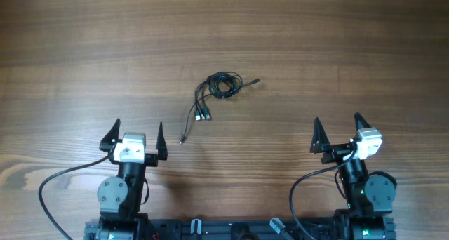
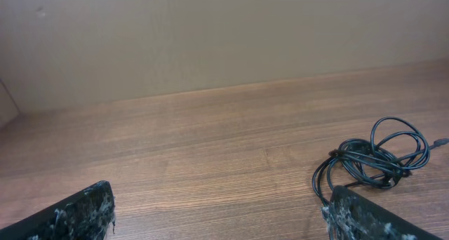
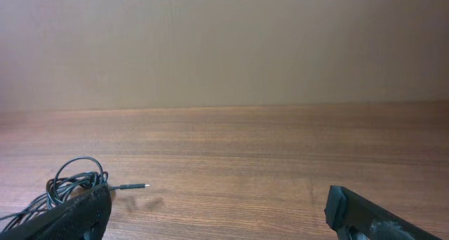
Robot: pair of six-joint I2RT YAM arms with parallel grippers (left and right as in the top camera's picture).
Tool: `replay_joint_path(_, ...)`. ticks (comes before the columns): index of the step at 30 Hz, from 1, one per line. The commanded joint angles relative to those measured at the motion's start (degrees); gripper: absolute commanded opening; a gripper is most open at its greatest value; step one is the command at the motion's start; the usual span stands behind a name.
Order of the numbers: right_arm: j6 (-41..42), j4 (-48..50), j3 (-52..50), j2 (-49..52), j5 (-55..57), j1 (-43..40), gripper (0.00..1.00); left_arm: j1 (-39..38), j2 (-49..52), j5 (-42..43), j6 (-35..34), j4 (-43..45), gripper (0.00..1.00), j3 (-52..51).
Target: Untangle cables
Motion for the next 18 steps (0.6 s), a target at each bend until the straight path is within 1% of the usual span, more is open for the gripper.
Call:
replay_joint_path(1,0.94,0.2,-0.07,0.0,0.55,0.11,1.0,0.42,-0.42,0.04,1.11,-0.2,1.0,-0.13)
replay_joint_path(16,0.92,0.17,-0.07,0.79,0.55,0.11,1.0,0.42,-0.42,0.07,1.11,-0.2,1.0,-0.13)
replay_joint_path(18,0.92,0.15,-0.07,-0.81,0.55,0.04,1.0,0.42,-0.42,0.04,1.11,-0.17,1.0,-0.13)
